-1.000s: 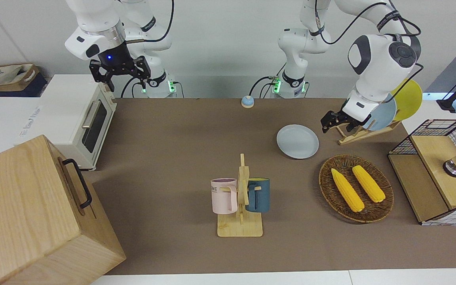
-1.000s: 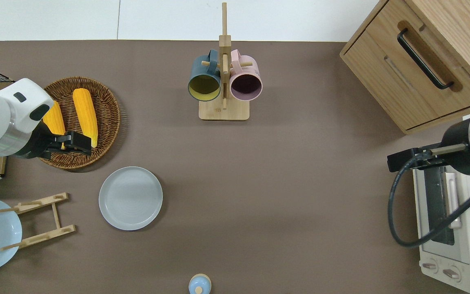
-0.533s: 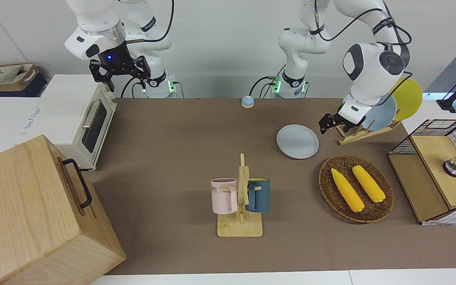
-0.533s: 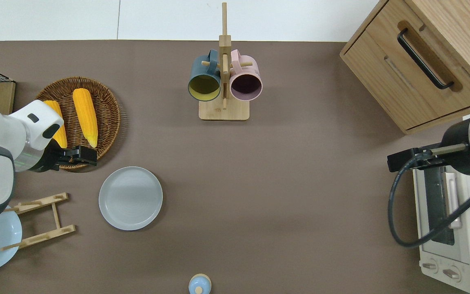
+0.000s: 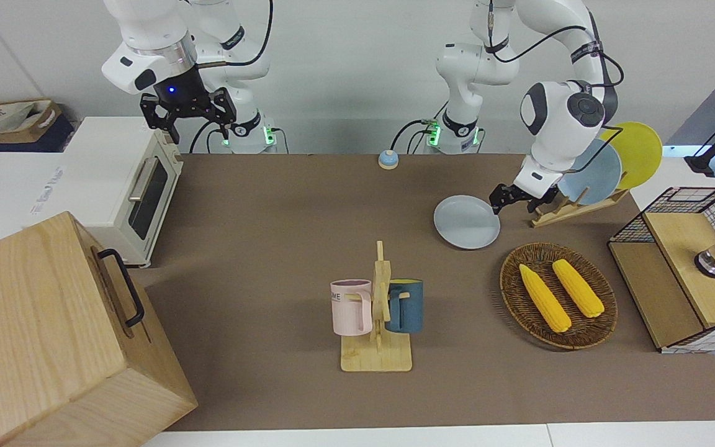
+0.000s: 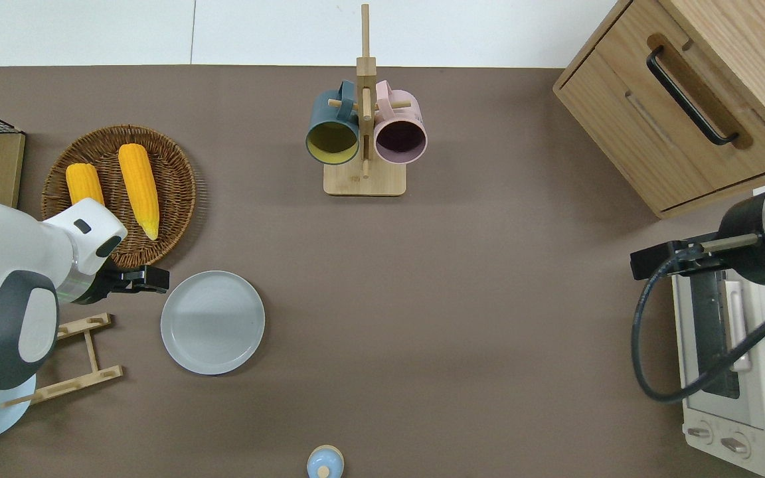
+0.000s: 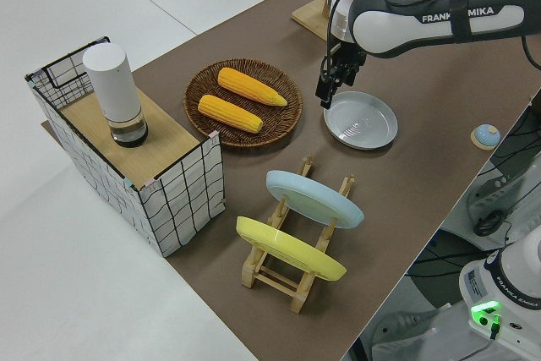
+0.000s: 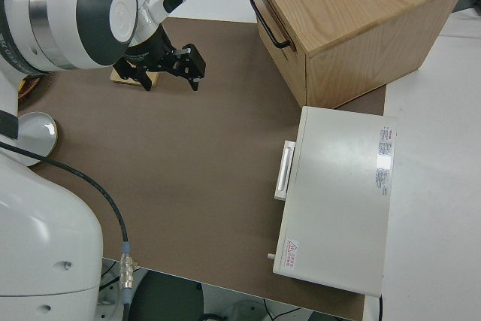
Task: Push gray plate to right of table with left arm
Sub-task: 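Move the left gripper down toward the gray plate's edge nearest the basket, then lower the left gripper against the gray plate's rim, then push the gray plate with the left gripper away from the basket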
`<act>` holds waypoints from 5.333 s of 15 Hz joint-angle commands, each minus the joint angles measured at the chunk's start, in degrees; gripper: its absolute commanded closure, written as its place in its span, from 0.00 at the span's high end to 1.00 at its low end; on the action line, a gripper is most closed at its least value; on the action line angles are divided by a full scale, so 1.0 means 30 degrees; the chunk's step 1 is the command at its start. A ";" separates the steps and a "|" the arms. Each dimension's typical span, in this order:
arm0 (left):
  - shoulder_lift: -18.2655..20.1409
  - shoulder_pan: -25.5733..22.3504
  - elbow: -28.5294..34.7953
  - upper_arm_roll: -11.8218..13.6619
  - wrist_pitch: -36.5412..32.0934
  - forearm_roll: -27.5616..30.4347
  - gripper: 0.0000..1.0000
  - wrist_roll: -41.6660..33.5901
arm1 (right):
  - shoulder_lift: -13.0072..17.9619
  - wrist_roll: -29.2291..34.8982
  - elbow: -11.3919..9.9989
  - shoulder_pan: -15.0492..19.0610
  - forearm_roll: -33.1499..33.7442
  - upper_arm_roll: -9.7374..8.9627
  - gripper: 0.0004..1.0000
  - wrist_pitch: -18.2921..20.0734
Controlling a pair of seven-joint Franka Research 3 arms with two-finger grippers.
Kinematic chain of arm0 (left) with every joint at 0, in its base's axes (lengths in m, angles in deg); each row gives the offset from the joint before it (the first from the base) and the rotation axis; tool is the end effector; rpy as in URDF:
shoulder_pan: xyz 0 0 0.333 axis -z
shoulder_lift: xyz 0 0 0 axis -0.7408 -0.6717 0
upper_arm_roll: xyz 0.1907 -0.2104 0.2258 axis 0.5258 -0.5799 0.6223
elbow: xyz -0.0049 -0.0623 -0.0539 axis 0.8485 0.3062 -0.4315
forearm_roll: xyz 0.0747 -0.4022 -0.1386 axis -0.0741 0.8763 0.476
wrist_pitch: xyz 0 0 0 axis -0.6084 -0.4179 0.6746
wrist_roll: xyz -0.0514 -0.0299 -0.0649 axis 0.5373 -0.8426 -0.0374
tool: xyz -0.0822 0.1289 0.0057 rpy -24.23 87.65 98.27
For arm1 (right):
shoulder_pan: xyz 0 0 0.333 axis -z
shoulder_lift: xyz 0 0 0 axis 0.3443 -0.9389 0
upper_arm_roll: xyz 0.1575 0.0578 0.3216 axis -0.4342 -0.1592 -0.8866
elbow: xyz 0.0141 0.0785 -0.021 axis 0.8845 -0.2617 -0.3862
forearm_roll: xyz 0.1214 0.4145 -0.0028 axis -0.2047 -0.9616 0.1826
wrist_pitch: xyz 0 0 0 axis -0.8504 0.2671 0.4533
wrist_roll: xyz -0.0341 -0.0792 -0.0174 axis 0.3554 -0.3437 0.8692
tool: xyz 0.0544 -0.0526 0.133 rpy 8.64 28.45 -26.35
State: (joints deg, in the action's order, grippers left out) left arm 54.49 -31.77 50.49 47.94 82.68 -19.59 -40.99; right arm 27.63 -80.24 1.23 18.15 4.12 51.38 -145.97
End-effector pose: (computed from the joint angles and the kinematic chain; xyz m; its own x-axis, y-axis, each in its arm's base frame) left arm 0.5437 -0.0160 0.3797 0.9981 0.0242 -0.0563 0.0258 -0.9993 0.0268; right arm 0.5690 0.0728 0.6635 0.9935 0.0962 -0.0614 0.0963 -0.9954 -0.0016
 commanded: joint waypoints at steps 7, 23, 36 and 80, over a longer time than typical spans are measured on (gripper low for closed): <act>0.1175 0.0399 0.4298 0.0855 0.4639 -0.0401 1.00 -0.0049 | 0.0117 -0.0048 0.0023 0.0222 -0.0194 -0.0099 0.98 0.0230; 0.0912 0.0545 0.6822 0.0885 0.7983 -0.0401 0.65 -0.0021 | 0.0117 -0.0048 0.0023 0.0222 -0.0194 -0.0099 0.98 0.0230; 0.0853 0.0780 0.7115 0.0885 0.8364 -0.0401 0.00 0.0213 | 0.0117 -0.0048 0.0023 0.0222 -0.0194 -0.0099 0.98 0.0230; -0.2105 0.3209 0.4274 -0.7318 0.8364 -0.0460 0.00 1.6762 | 0.0117 -0.0048 0.0023 0.0222 -0.0194 -0.0099 0.98 0.0230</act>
State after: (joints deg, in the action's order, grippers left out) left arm 51.30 -24.00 64.87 26.56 107.12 -19.61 4.97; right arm 27.63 -80.24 1.23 18.15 4.12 51.38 -145.97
